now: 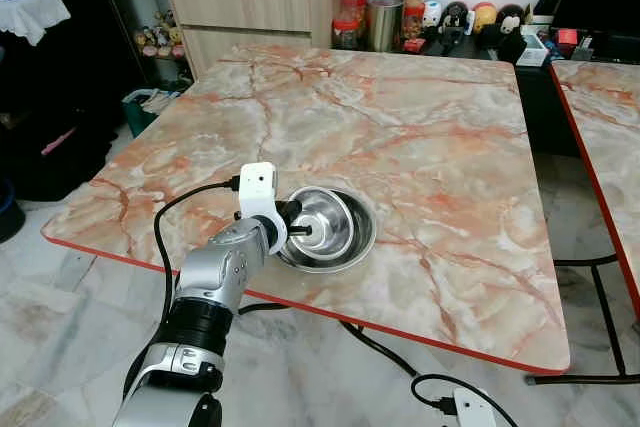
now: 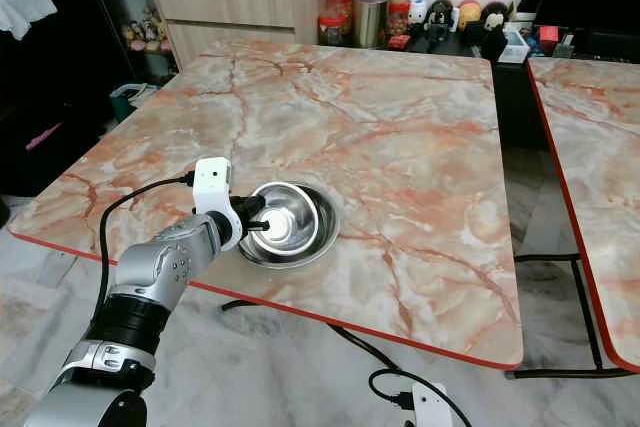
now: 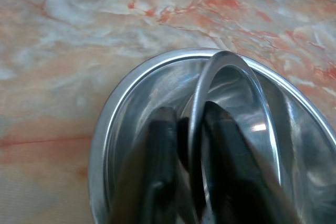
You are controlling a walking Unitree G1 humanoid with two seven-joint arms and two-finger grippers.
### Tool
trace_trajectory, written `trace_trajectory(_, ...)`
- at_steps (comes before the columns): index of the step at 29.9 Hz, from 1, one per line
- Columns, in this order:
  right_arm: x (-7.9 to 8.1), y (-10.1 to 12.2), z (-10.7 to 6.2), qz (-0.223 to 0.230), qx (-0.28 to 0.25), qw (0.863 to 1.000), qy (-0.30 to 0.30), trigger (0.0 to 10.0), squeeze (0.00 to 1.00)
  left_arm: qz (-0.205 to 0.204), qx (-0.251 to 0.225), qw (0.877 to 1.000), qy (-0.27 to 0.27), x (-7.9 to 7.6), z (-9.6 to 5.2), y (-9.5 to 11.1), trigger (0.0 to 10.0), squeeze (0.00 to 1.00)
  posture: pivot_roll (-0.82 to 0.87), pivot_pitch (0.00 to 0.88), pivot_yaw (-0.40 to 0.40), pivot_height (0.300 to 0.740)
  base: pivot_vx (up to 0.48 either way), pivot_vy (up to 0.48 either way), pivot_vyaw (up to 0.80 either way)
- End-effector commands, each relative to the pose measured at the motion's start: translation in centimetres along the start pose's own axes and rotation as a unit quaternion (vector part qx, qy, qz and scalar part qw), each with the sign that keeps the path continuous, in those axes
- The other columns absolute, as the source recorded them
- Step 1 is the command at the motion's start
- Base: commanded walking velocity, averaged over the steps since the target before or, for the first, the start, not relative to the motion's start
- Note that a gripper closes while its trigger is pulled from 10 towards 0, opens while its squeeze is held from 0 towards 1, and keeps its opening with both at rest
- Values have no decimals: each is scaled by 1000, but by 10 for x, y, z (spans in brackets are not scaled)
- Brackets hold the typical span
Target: Setting the table
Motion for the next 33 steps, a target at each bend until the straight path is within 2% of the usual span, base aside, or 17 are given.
trace_trajectory(1,3,0,0,-4,1,1000,3,10000,0,13,-1,1000,9,3,-1,1,10000,0,-8,22,51,740,0,0,0)
trace_trajectory(6,3,0,0,-4,1,1000,4,10000,0,33,-3,999,19,6,-1,3,10000,0,-9,23,51,740,0,0,0)
trace_trajectory(12,3,1,0,-5,1,1000,4,10000,0,97,-18,994,41,13,-3,14,10000,0,-6,22,50,740,0,0,0)
trace_trajectory(18,3,1,0,-5,1,1000,4,10000,0,136,-34,989,41,11,-4,23,10000,0,-6,22,50,740,0,0,0)
trace_trajectory(30,3,1,0,-6,1,1000,4,10000,0,157,-41,986,29,4,-4,21,10000,0,-6,24,50,740,0,0,0)
trace_trajectory(33,3,1,0,-6,1,1000,4,10000,0,175,-66,982,15,-4,-5,28,10000,0,-6,25,51,740,0,0,0)
Point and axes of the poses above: a point about 5 cm out from each wrist's last joint towards the gripper, its own z axis pointing out of the wrist towards the gripper, its own y axis along the axis of the wrist's last joint, x = y × z, the point moved 6 cm from there along z, pointing out of the wrist towards the gripper, and after that the axes turned 5 degrees about z, right-handed, at the moved point
